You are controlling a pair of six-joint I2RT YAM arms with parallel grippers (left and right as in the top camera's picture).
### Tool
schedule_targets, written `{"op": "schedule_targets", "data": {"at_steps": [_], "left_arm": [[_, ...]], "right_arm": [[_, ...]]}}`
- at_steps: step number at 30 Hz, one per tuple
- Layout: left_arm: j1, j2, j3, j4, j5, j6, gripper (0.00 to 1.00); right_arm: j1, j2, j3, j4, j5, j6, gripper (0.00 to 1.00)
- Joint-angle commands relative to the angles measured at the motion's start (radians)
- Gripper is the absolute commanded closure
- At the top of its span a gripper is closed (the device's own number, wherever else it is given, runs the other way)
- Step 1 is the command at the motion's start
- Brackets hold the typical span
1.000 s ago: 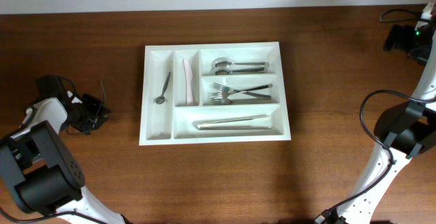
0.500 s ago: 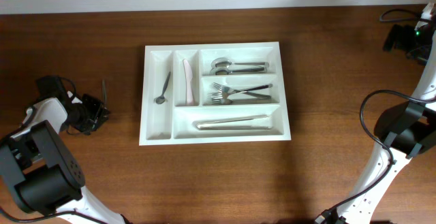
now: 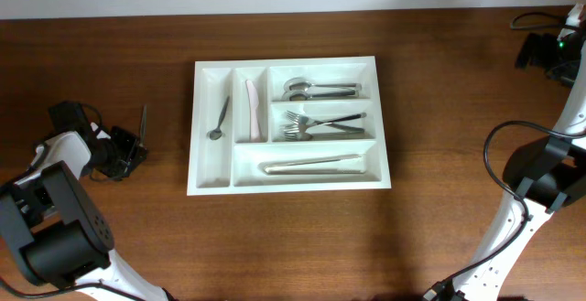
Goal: Pack container
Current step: 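Lift the plain spoon and carry it right over the tray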
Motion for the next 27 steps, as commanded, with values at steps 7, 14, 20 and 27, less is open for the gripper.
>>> {"op": "schedule_targets", "data": {"at_steps": [7, 14, 20, 27], "left_arm": [[0.006, 0.014, -0.012, 0.006, -0.015, 0.013, 0.92], [0.006, 0.014, -0.011, 0.019, -0.014, 0.028, 0.95], [0.006, 0.007, 0.001, 0.024, -0.014, 0.081, 0.95], [0.006, -0.039, 0.030, 0.024, -0.014, 0.122, 0.95]], "right_arm": [[-0.008, -0.039, -0.006, 0.002, -0.001, 0.002, 0.01], [-0.007, -0.039, -0.006, 0.002, -0.001, 0.001, 0.02], [-0.008, -0.039, -0.006, 0.002, -0.001, 0.001, 0.01], [-0.007, -0.039, -0.006, 0.002, -0.001, 0.001, 0.01]]}}
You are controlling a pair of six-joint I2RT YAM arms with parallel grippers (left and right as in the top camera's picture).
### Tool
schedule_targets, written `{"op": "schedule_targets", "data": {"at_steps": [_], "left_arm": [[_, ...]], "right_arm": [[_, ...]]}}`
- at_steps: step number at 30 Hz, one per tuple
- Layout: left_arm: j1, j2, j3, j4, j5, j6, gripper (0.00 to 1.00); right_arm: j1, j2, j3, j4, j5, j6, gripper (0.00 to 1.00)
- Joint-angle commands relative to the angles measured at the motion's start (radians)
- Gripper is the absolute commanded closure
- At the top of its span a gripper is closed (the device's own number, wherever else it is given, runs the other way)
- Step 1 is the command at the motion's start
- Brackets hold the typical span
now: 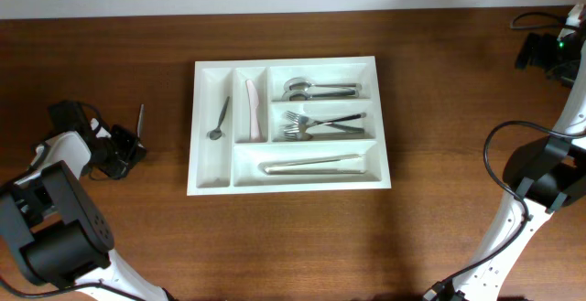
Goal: Pack container
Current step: 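Lift the plain spoon and carry it right over the tray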
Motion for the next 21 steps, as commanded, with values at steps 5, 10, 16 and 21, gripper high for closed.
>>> {"op": "schedule_targets", "data": {"at_steps": [5, 10, 16, 21], "left_arm": [[0.006, -0.082, 0.028, 0.002, -0.011, 0.053, 0.95], [0.006, -0.117, 0.028, 0.000, -0.011, 0.059, 0.96], [0.005, -0.167, 0.028, -0.002, 0.045, 0.095, 0.96], [-0.012, -0.216, 0.028, -0.032, 0.093, 0.135, 0.96]], "right_arm": [[-0.007, -0.039, -0.005, 0.002, -0.001, 0.001, 0.01], [-0.008, -0.039, -0.005, 0.002, -0.001, 0.001, 0.01], [-0.007, -0.039, -0.005, 0.002, -0.001, 0.001, 0.01], [-0.007, -0.039, -0.005, 0.002, -0.001, 0.001, 0.01]]}}
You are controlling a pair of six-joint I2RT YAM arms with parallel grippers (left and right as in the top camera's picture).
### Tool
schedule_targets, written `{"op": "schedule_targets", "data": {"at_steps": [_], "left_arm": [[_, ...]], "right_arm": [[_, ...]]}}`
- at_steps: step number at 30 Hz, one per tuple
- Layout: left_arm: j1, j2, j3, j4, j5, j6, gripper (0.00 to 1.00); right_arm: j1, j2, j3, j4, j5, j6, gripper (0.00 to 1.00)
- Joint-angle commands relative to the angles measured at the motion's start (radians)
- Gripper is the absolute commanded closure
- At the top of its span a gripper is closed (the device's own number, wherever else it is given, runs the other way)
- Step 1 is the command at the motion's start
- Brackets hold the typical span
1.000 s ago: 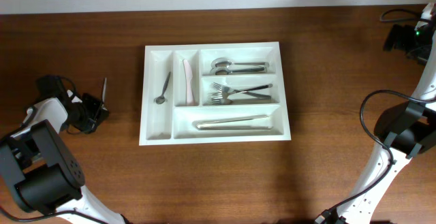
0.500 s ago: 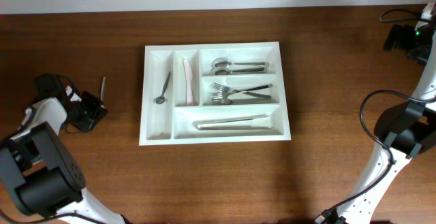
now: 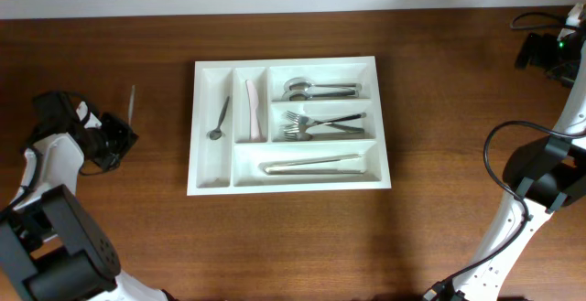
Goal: Pack container
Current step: 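Lift the plain spoon and carry it right over the tray, then lower the plain spoon into the left compartment and open the left gripper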
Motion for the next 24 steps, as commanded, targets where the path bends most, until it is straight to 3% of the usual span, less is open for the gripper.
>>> {"op": "schedule_targets", "data": {"at_steps": [1, 18, 24], "left_arm": [[-0.016, -0.070, 0.024, -0.025, 0.056, 0.068, 0.96], [-0.250, -0.243, 0.024, -0.182, 0.063, 0.110, 0.96], [-0.310, -0.243, 0.024, -0.212, 0.063, 0.058, 0.96]], "right_arm": [[-0.007, -0.039, -0.005, 0.002, -0.001, 0.002, 0.01], [-0.008, -0.039, -0.005, 0.002, -0.001, 0.002, 0.01], [-0.008, -0.039, -0.005, 0.002, -0.001, 0.002, 0.01]]}}
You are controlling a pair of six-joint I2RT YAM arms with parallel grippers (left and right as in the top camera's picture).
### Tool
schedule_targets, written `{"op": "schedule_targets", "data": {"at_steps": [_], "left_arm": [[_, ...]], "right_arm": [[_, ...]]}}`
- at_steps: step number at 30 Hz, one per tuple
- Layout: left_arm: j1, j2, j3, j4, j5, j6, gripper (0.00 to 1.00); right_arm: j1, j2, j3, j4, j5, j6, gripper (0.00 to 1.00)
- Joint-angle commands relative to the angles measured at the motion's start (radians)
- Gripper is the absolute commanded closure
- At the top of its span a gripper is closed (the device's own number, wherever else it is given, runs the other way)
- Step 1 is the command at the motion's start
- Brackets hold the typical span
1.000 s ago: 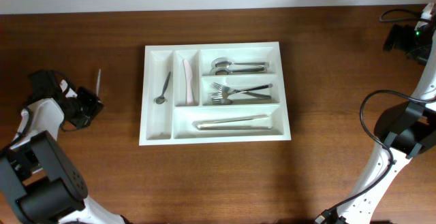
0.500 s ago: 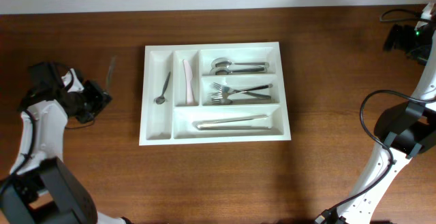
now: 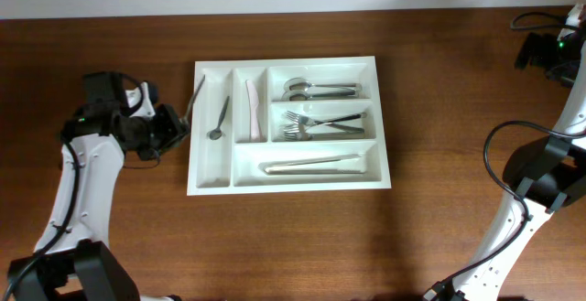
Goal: Pack container
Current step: 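Lower the plain spoon into the left compartment and open the left gripper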
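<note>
A white cutlery tray (image 3: 383,177) lies in the middle of the table. Its far-left slot holds a small spoon (image 3: 220,118), the slot beside it a pink utensil (image 3: 250,109). Right-hand compartments hold spoons (image 3: 316,89), forks (image 3: 316,123) and long utensils (image 3: 311,165). My left gripper (image 3: 179,123) hovers just left of the tray's left wall, shut on a thin metal utensil (image 3: 195,94) whose tip slants up over the tray's top-left corner. The right gripper is out of view; only the right arm (image 3: 540,173) shows at the right edge.
Black cables and a device (image 3: 540,49) sit at the far right corner. The wooden table (image 3: 293,246) surrounds the tray, and a white wall strip runs along the back.
My left gripper moved right from the table's left edge to the tray's left wall, carrying the thin utensil, which now reaches over the tray's top-left corner.
My left gripper was at the far left of the table around a thin utensil. It stayed there over the following moments, the utensil held upright and lifted slightly. Now it holds the utensil at the tray's left side. The right arm never moved.
</note>
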Motion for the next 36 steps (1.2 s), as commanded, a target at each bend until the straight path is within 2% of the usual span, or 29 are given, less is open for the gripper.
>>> {"op": "schedule_targets", "data": {"at_steps": [1, 8, 15, 22, 29, 36], "left_arm": [[-0.029, -0.021, 0.023, -0.004, 0.017, -0.045, 0.96], [-0.097, -0.021, 0.023, -0.007, 0.006, -0.226, 0.96], [-0.195, -0.021, 0.022, -0.007, -0.127, -0.493, 0.96], [-0.225, -0.021, 0.022, -0.006, -0.241, -0.719, 0.96], [-0.225, -0.019, 0.021, 0.040, -0.268, -0.791, 0.96], [-0.248, 0.021, 0.020, 0.055, -0.255, -0.793, 0.95]], "right_arm": [[-0.007, -0.039, -0.005, 0.002, -0.001, 0.001, 0.01], [-0.008, -0.039, -0.005, 0.002, -0.001, 0.001, 0.01], [-0.007, -0.039, -0.005, 0.002, -0.001, 0.001, 0.01], [-0.008, -0.039, -0.005, 0.002, -0.001, 0.002, 0.02], [-0.007, -0.039, -0.005, 0.002, -0.001, 0.001, 0.01], [-0.008, -0.039, -0.005, 0.002, -0.001, 0.001, 0.01]]}}
